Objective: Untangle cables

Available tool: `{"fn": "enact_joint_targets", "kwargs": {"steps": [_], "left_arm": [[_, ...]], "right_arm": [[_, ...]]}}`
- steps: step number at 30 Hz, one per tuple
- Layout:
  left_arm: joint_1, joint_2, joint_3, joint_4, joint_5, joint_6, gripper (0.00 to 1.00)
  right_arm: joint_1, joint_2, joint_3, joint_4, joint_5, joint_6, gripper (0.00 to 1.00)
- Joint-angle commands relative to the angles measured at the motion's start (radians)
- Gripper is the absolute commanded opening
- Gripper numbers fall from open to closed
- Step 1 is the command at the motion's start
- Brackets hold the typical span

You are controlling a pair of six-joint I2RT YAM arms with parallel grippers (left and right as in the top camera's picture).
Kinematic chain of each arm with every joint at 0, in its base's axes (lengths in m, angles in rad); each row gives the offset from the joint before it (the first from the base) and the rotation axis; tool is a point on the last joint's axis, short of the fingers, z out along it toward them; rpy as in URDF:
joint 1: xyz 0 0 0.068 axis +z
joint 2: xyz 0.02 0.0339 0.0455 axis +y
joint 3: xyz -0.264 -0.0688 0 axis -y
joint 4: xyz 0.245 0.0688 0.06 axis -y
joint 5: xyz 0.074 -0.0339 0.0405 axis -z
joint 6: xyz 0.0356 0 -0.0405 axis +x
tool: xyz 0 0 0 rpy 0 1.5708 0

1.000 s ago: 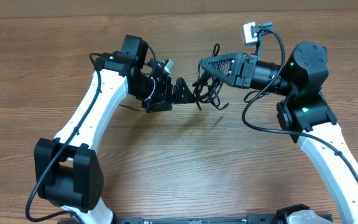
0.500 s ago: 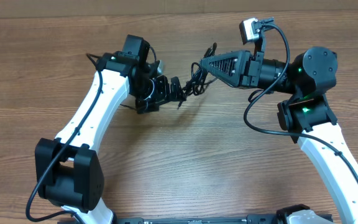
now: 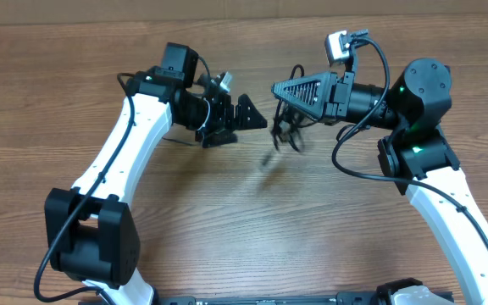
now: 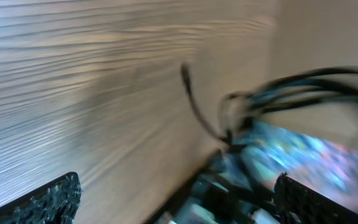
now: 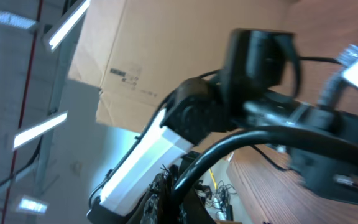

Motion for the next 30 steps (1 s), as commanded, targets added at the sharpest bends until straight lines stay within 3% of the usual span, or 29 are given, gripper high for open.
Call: {"fn": "enact_joint_targets", "kwargs": {"steps": [1,10,14,17,23,30], "left_arm": [[0.022,0.010,0.020,-0.002,0.141,0.087,1.00],[0.017,0.010,0.020,0.046,0.114,-0.027,1.00],[-0.016,0.010,0.020,0.108,0.066,-0.213,1.00],[-0.047,0.010,0.020,0.111,-0.003,-0.289,0.99],[-0.124,0.010,0.020,0.112,-0.115,-0.346,0.99],[-0.178,0.010,0.019,0.105,-0.123,-0.346,0.99]], "right_arm": [[-0.019,-0.009,0.027,-0.012,0.027,-0.010,0.04],[-0.021,-0.007,0.027,-0.011,0.023,0.015,0.04],[-0.021,-0.007,0.027,-0.011,0.035,0.050,0.04],[-0.021,-0.007,0.027,-0.011,0.035,0.050,0.04],[-0.021,-0.007,0.027,-0.011,0.053,0.050,0.04],[-0.023,-0.007,0.027,0.069,0.095,0.106,0.04]]}}
